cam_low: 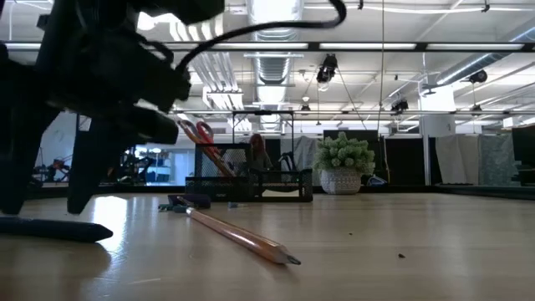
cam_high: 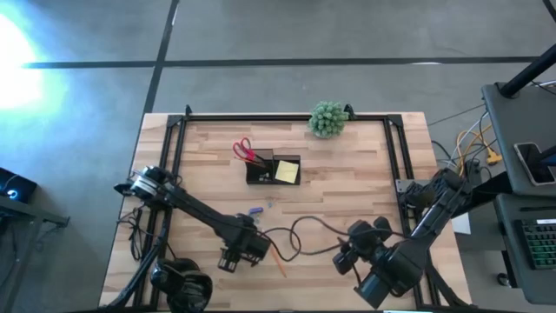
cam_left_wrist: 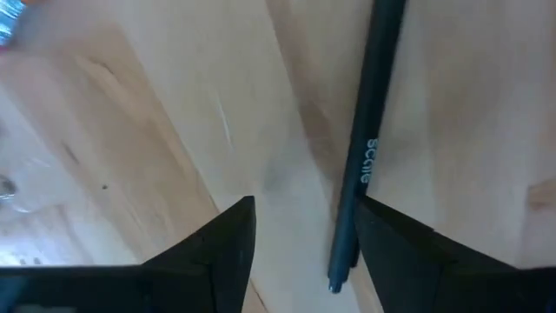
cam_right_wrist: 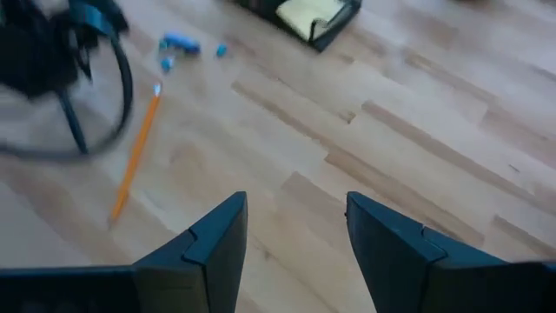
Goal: Pick and place office supplies into organizer
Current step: Put the black pen into the desk organizer
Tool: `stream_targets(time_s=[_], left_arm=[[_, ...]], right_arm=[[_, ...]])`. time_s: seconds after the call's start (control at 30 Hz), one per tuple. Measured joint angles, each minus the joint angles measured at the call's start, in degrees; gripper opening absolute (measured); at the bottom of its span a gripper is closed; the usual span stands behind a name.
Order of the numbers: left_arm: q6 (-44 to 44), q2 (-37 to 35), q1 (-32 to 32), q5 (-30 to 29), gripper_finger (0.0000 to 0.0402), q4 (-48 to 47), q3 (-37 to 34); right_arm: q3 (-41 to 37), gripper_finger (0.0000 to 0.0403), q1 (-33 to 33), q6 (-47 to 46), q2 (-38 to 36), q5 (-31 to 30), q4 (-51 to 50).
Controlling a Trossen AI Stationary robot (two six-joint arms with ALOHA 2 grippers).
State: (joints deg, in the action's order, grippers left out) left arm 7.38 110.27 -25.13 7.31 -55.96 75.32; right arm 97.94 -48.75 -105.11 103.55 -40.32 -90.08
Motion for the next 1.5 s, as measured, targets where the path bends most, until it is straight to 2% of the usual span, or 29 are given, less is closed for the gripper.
stream_targets(time_s=[0.33, 0.63, 0.9, 1.13, 1.5], left_arm=[[10.52, -1.11, -1.63, -0.11, 0.0182, -0.59, -0.27], [14.54, -3.38, -5.06, -0.07, 0.0182, 1.74, -0.62], [16.76, -0.98, -5.43, -5.94, 0.0177, 3.44, -1.32], [17.94, -1.13, -5.44, -3.46, 0.0117, 5.35, -4.81], [15.74, -1.07, -6.09, -3.79, 0.0025, 7.62, -6.09]], right_arm=[[-6.06, 0.0187, 0.0, -6.77, -3.26, -0.19, 0.05], [-7.23, 0.0187, 0.0, -4.29, -4.86, -1.7, 0.13], [-7.27, 0.0187, 0.0, -2.52, -4.86, -1.77, 0.06], [-7.28, 0.0187, 0.0, -1.73, -4.86, -1.75, 0.07], [-7.83, 0.0187, 0.0, -1.36, -4.86, -1.75, 0.07]])
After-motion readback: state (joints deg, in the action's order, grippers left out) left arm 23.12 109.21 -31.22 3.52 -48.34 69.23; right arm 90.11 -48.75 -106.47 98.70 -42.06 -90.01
